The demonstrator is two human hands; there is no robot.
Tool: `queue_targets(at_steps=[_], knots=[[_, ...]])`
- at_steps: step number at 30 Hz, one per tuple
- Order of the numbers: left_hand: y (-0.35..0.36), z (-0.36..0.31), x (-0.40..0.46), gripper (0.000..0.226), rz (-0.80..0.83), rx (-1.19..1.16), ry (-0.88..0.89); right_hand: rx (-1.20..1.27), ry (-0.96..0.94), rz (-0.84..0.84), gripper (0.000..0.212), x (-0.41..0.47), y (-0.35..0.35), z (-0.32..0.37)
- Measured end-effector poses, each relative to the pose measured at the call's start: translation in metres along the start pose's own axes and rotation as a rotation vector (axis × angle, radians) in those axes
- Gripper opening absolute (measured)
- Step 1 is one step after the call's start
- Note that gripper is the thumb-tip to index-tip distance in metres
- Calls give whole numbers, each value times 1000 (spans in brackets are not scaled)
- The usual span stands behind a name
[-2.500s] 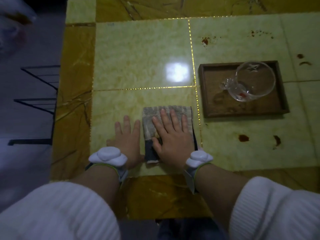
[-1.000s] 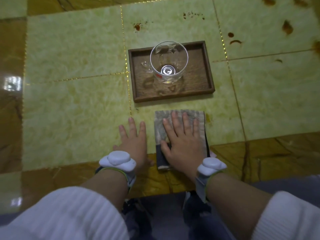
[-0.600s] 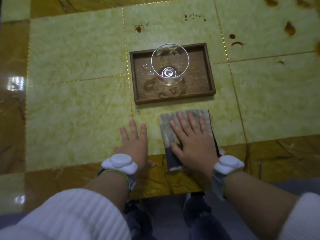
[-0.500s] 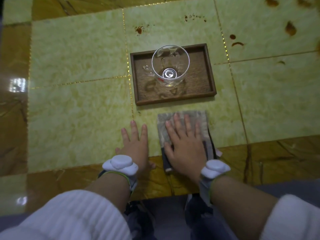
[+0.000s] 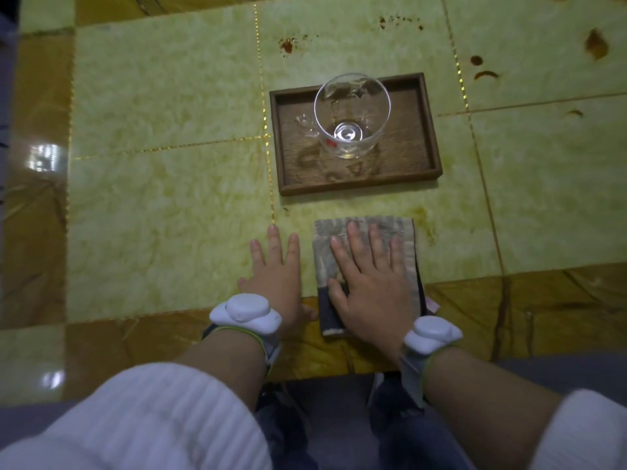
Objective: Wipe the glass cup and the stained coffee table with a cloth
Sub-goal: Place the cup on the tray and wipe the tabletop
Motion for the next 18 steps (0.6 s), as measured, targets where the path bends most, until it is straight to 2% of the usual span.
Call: queue_targets(at_steps=[6, 9, 13, 16, 18], knots=[[-4, 10, -20, 134, 18, 42, 39, -8, -308, 6, 67, -20, 1, -37], [4, 19, -27, 136, 36, 92, -35, -56, -246, 8, 69, -5, -3, -52], [8, 23, -29, 133, 40, 45, -34, -17, -30, -9, 70, -7, 2, -2], [3, 20, -29, 131, 43, 56, -40, 39, -97, -8, 68, -21, 10, 23], [0, 13, -30, 130, 42, 79, -51, 72, -192, -9, 66, -25, 8, 11]])
Point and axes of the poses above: each hand's wrist, its own x-axis towards the middle knuckle, its own y-axis out of the palm, z = x × y, the point moved 2 cm from there along x, towards the middle knuckle, and after that the axes turned 15 degrees about y, right-handed, at the moved point
